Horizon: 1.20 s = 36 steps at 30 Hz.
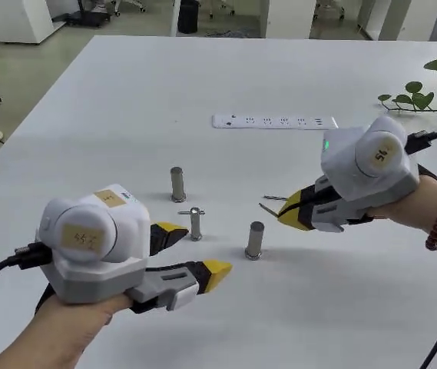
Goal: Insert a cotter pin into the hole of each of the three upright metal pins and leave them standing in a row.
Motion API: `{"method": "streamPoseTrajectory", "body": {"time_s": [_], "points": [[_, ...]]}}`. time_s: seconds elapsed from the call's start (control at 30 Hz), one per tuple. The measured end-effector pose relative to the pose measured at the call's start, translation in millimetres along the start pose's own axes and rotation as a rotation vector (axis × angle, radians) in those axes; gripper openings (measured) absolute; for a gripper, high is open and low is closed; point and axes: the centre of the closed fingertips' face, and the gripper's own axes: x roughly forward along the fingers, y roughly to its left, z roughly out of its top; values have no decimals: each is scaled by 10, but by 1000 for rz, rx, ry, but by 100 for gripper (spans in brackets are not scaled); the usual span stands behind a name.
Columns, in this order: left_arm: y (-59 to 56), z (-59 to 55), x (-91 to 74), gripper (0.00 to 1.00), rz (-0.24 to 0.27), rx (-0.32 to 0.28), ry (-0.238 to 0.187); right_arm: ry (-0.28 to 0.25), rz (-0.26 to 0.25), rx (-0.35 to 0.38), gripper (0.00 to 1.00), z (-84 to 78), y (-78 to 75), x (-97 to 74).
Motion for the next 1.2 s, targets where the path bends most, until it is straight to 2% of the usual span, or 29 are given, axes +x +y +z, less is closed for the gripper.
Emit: {"method": "streamPoseTrajectory", "body": {"time_s": [0.13, 0.47, 0.63, 0.9, 1.2], "points": [[-47, 1, 16, 34, -21, -26, 17, -11, 26, -40, 0, 83, 128, 6], [-110, 9, 31, 29, -47, -74, 36, -23, 69, -153, 0, 187, 361, 56], [-122, -12, 41, 26, -57, -124, 47, -25, 85, -200, 0, 223, 449, 66], [-183, -37, 57, 19, -91, -165, 62, -39, 106, -281, 0, 314, 578, 81], [-226, -32, 50, 13, -115, -222, 53, -53, 125, -347, 0, 401, 702, 97]]}}
